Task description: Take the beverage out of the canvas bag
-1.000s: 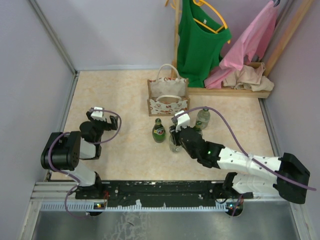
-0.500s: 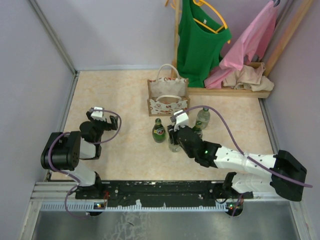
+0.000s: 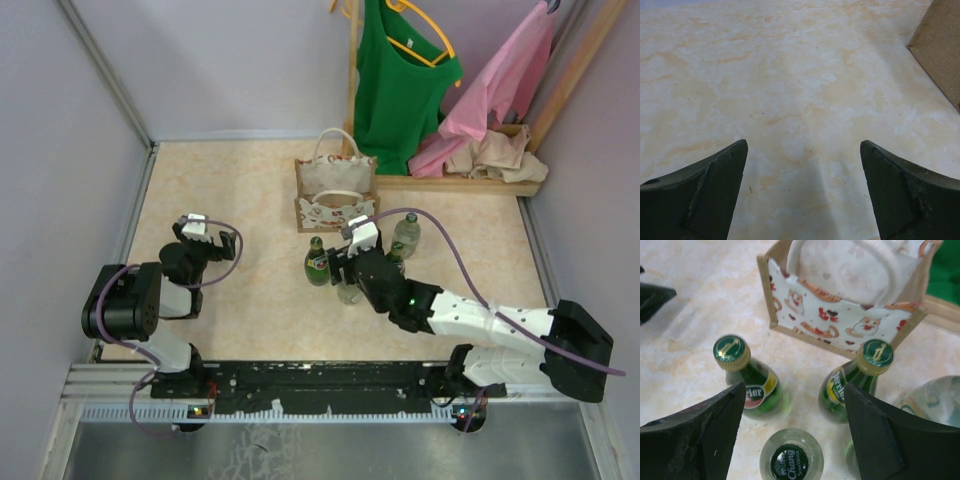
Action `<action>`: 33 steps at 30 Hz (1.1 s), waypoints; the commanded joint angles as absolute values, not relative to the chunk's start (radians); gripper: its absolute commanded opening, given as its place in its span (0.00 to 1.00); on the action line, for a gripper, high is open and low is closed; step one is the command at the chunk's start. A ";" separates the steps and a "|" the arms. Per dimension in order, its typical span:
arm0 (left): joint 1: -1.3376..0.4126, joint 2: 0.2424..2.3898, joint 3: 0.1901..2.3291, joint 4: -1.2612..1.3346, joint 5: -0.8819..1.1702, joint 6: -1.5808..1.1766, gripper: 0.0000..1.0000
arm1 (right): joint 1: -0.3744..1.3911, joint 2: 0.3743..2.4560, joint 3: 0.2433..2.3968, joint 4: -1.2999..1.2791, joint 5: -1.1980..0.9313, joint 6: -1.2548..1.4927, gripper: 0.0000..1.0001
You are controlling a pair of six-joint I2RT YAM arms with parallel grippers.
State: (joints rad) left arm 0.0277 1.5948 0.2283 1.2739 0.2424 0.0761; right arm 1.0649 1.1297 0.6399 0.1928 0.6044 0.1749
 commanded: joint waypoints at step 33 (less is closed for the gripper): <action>0.021 1.595 0.242 1.283 0.240 0.081 1.00 | -0.322 0.828 0.421 0.213 0.384 0.560 0.99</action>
